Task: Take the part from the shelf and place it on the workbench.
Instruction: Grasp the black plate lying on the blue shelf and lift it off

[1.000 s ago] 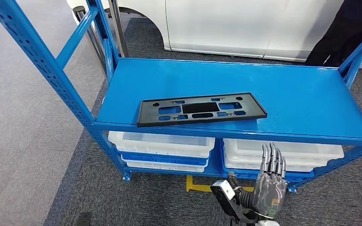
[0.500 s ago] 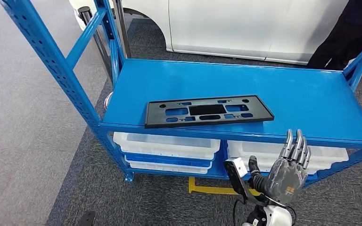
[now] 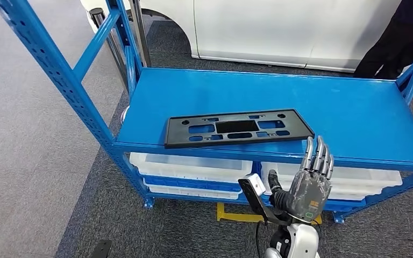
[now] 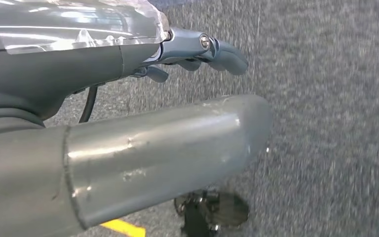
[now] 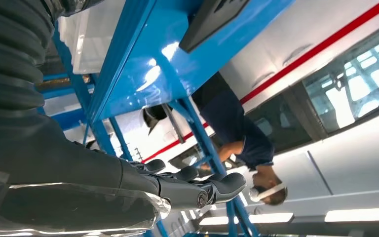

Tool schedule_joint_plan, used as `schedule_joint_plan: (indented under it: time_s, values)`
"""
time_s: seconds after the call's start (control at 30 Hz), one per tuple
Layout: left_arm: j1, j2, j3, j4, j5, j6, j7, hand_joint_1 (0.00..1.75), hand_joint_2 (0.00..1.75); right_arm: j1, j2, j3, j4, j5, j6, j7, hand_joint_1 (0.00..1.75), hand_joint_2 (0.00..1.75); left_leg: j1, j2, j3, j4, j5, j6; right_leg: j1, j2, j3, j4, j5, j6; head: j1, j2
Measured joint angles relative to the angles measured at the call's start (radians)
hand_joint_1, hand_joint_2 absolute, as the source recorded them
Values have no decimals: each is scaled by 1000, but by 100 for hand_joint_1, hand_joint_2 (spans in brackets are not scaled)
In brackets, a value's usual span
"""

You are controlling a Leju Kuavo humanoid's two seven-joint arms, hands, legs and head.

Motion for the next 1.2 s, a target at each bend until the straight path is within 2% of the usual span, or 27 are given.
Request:
schedule_joint_plan:
  time_s: [0.07,0.17,0.2,0.23,0.27,0.3,0.37,0.4,0.47,0.53,0.6,0.67,0.7,0.73,0.77,0.83,0.87,0.9,0.93,1.0,1.07,1.1,1.17,1.2]
  values:
    - [-2,1,-3,0,-10,-4,1,0,0,-16,-1,23,31,0,0,11,0,175,2,1,-19,46,-30,-12,-5,-2,9,-12,3,-11,-1,0]
    - [-2,2,-4,0,-23,-7,2,0,0,-33,-1,56,85,-2,0,25,0,175,6,2,-115,231,-110,-25,-5,-5,13,-14,1,-20,-1,0]
    - [-1,2,-4,0,-26,-7,2,0,0,-36,-1,65,102,-4,0,33,0,175,7,3,-139,269,-114,-28,-4,-5,14,-13,-1,-21,-2,0]
    - [-1,2,-4,0,-30,-8,2,0,0,-40,-1,74,119,-5,0,38,0,175,7,3,-145,270,-98,-29,-4,-5,16,-12,-3,-20,-2,0]
    - [-1,3,-4,0,-36,-9,2,0,0,-45,-1,81,139,-6,0,43,0,175,7,3,-131,230,-63,-28,-4,-4,19,-11,-6,-19,-2,0]
    - [-2,3,-4,0,-44,-12,2,0,0,-52,-1,86,163,-4,0,46,0,175,7,3,-103,164,-20,-26,-5,-3,23,-9,-10,-17,-2,0]
    - [-7,3,-4,0,-61,-18,4,0,0,-71,-1,93,224,-1,0,61,0,175,4,3,-49,46,27,-16,-1,-3,28,-5,-18,-9,-2,0]
    - [-10,3,-4,0,-67,-21,5,0,0,-82,-1,99,259,0,0,70,0,175,1,3,-36,17,32,-11,0,-3,27,-3,-20,-5,-1,0]
    - [-13,3,-6,0,-76,-24,8,0,0,-97,-2,110,321,0,0,79,0,175,-1,2,-31,4,28,1,2,-4,25,-4,-20,5,-1,0]
    - [-13,3,-7,0,-82,-26,11,0,0,-103,-3,118,361,0,0,86,0,175,4,2,-26,-6,32,13,3,-3,24,4,-29,16,-1,0]
    - [-15,2,-8,0,-88,-27,15,0,0,-113,-4,125,391,0,-1,97,0,175,8,3,-20,-16,36,24,2,-2,-10,78,-72,23,-1,0]
    - [-18,2,-8,0,-95,-29,18,0,0,-125,-6,137,435,0,0,106,0,175,7,4,-18,-16,34,29,0,-2,-79,205,-124,28,-1,0]
    - [-19,2,-8,0,-98,-30,19,0,0,-128,-7,144,459,0,0,109,0,175,7,3,-17,-15,32,31,-1,-2,-108,251,-132,29,-1,0]
    - [-20,2,-9,0,-102,-31,21,0,0,-130,-8,149,482,0,0,107,0,175,7,3,-15,-15,30,31,-3,-2,-121,263,-121,30,-1,0]
    - [-20,2,-9,0,-106,-33,22,0,0,-132,-8,152,503,0,0,101,0,175,7,1,-12,-13,26,30,-5,-2,-114,237,-91,29,-1,0]
    - [-21,2,-9,0,-113,-36,25,0,0,-137,-7,149,531,0,0,75,0,175,6,-1,-4,-8,17,24,-6,-2,-63,116,-17,25,-1,0]
    - [-22,2,-9,0,-115,-36,27,0,0,-139,-6,144,539,0,-1,64,0,175,4,-2,-2,-4,11,19,-6,-1,-39,60,4,22,-1,0]
    - [-24,2,-9,0,-117,-37,28,0,0,-140,-4,140,544,0,-1,56,0,175,2,-2,-3,-1,8,14,-4,-1,-26,28,12,19,-1,0]
    - [-24,2,-9,0,-118,-37,28,0,0,-141,-3,136,549,0,-1,53,0,175,0,-2,-4,0,6,8,-2,1,-22,18,7,16,-1,0]
    - [-25,3,-9,0,-119,-38,29,0,0,-142,1,130,557,0,-1,44,0,175,2,-1,-5,1,1,-3,-2,3,-22,13,7,6,-2,0]
    - [-26,3,-9,0,-120,-38,29,0,0,-144,6,120,561,0,-1,30,0,175,6,1,-17,33,-23,-14,-4,2,-16,7,6,-7,-2,0]
    - [-26,3,-9,0,-121,-37,29,0,0,-145,9,113,561,0,-1,22,0,175,7,2,-37,78,-48,-19,-5,1,-13,5,6,-12,-2,0]
    - [-26,5,-9,0,-123,-37,29,0,0,-146,14,97,560,0,-1,5,0,175,8,3,-102,210,-105,-26,-3,-1,-9,5,2,-20,-2,0]
    - [-24,6,-9,0,-124,-38,29,0,0,-145,17,87,556,0,-1,-7,0,175,8,3,-132,263,-120,-28,-1,-1,-8,5,0,-22,-2,0]
